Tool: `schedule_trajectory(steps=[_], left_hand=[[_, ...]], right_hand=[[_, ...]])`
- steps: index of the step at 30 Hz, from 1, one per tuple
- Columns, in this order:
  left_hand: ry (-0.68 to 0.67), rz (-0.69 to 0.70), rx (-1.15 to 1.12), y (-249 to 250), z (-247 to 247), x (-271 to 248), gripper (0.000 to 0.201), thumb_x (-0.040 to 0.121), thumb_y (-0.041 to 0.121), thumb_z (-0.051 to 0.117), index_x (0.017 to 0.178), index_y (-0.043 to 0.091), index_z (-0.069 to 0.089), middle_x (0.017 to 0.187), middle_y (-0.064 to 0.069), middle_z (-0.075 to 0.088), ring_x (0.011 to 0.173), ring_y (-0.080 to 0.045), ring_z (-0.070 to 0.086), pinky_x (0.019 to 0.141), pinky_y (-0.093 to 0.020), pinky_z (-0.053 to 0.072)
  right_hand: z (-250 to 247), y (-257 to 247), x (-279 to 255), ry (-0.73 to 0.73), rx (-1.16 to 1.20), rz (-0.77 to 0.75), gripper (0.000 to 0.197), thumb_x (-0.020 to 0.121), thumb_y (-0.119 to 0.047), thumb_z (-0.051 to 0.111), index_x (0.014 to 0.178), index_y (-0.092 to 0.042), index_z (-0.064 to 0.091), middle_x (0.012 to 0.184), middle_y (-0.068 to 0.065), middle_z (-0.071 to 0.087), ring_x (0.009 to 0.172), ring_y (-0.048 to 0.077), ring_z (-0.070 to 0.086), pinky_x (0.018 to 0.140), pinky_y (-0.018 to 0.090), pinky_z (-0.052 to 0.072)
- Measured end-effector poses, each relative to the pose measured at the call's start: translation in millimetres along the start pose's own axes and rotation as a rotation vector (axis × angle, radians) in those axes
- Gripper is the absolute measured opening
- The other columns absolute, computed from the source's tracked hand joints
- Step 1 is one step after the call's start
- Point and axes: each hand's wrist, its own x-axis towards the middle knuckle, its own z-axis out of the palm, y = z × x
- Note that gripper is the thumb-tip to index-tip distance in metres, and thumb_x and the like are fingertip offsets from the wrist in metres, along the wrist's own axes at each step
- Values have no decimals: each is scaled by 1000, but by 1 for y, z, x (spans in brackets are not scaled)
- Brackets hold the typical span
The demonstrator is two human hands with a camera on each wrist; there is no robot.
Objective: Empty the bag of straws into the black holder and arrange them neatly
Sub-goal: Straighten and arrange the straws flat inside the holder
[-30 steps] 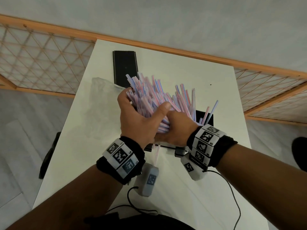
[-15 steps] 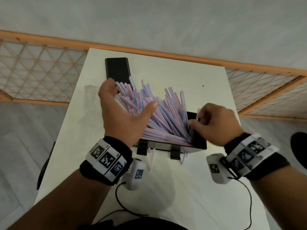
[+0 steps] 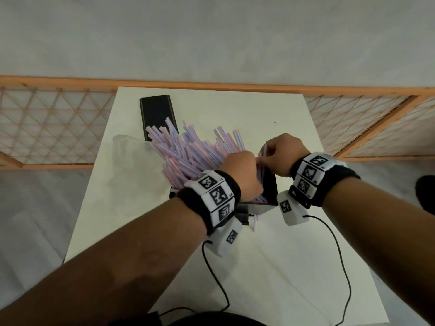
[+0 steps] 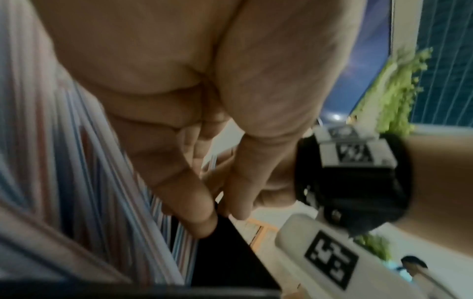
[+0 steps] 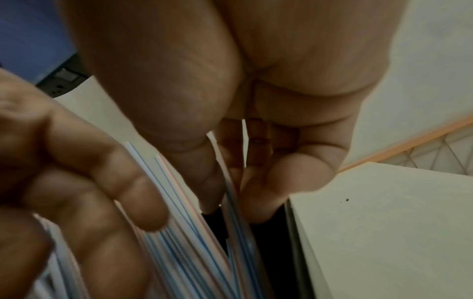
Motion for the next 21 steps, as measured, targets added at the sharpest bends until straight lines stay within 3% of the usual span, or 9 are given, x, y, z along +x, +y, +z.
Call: schedule_trajectory(steps=[2,3,5,6,8,12,16,19,21], left_hand=[[-25,-39,23,5,9,13,28,83,20,72,68,12,49,66,-3,52,65,-25,58,43,-26,35],[-28,-69,0,7,12,19,28,83,19,72,67,12,50,65,-4,53,63,-25,58,43,-26,35],[-28,-129,-69,10,16,27,23,81,18,76,70,9,58,67,-5,63,63,-24,64,48,-29,50],[-24,-153,-108,12,17,30,19,79,17,78,73,7,62,70,-7,69,68,-25,70,56,-33,59],[13,-178,-165,16,21,36,13,79,14,76,78,5,67,75,-10,73,76,-28,75,69,-39,64],[131,-198,-158,26,28,42,27,90,20,68,70,10,52,84,-11,67,93,-34,71,66,-31,49],[190,-202,-138,26,30,42,19,89,23,67,80,8,57,87,-13,66,94,-36,69,63,-31,44],[203,-133,-83,25,24,38,14,84,16,66,77,12,55,75,-3,58,89,-34,68,62,-30,41],[246,-45,-66,25,15,30,9,81,12,66,80,12,57,74,0,57,86,-31,66,64,-29,41]], right_hand=[[-1,-1,-3,2,-5,-20,32,83,-31,73,59,-17,57,63,-3,57,61,15,53,49,22,32],[-2,-2,-4,-2,-8,-30,29,83,-32,72,62,-16,60,65,-2,59,64,18,55,50,22,33],[-4,-2,-7,-26,-1,-39,23,85,-30,69,69,-14,65,70,1,63,69,20,57,51,22,35],[-6,-2,-9,-49,9,-39,21,86,-28,66,71,-13,66,72,2,63,70,21,58,52,22,36],[-10,-2,-11,-98,15,-49,24,90,-24,58,71,-11,63,73,5,63,68,22,55,53,24,37],[-16,-1,-14,-155,-18,-63,34,96,-20,49,63,-11,52,68,6,55,60,19,46,52,26,33],[-18,4,-15,-163,18,-68,32,94,-22,53,64,-10,56,67,4,55,62,18,48,53,26,34],[-17,7,-18,-124,95,-102,15,88,-16,57,82,-16,70,80,-1,66,77,18,59,60,25,42],[-16,11,-21,-49,178,-103,20,85,-14,57,95,-25,70,92,-7,68,84,14,62,64,21,42]])
